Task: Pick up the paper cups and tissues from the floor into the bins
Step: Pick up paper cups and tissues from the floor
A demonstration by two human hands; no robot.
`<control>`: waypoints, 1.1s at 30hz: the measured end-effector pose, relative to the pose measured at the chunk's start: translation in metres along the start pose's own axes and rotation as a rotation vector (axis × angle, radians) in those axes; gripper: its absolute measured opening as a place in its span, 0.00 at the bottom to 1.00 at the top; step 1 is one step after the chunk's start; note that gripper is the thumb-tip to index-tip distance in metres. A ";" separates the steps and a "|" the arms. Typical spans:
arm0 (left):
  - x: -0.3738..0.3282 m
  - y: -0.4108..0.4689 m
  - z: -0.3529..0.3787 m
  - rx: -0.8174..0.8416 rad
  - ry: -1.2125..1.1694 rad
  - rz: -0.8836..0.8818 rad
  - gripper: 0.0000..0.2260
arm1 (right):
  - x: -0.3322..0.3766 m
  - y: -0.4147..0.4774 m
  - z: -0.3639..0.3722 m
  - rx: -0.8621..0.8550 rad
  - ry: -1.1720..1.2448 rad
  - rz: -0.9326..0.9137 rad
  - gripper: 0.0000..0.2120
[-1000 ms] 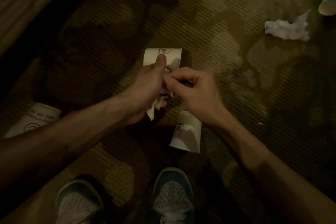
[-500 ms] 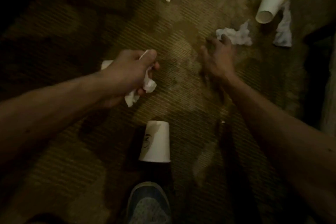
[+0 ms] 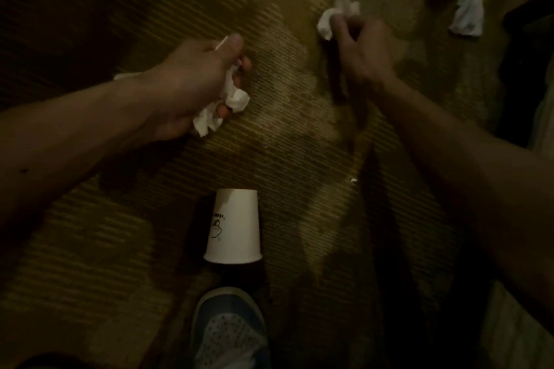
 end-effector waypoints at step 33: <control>0.077 -0.099 -0.092 -0.501 0.196 0.294 0.16 | 0.109 -0.181 0.066 0.570 0.570 -0.232 0.10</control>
Point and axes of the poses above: each hand's wrist, its own y-axis towards the middle knuckle, its own z-axis out of the palm, x = y × z, the point moved 1 cm from there along y, towards the middle knuckle, and after that the axes turned 11 degrees about z, right-handed, at the moved point
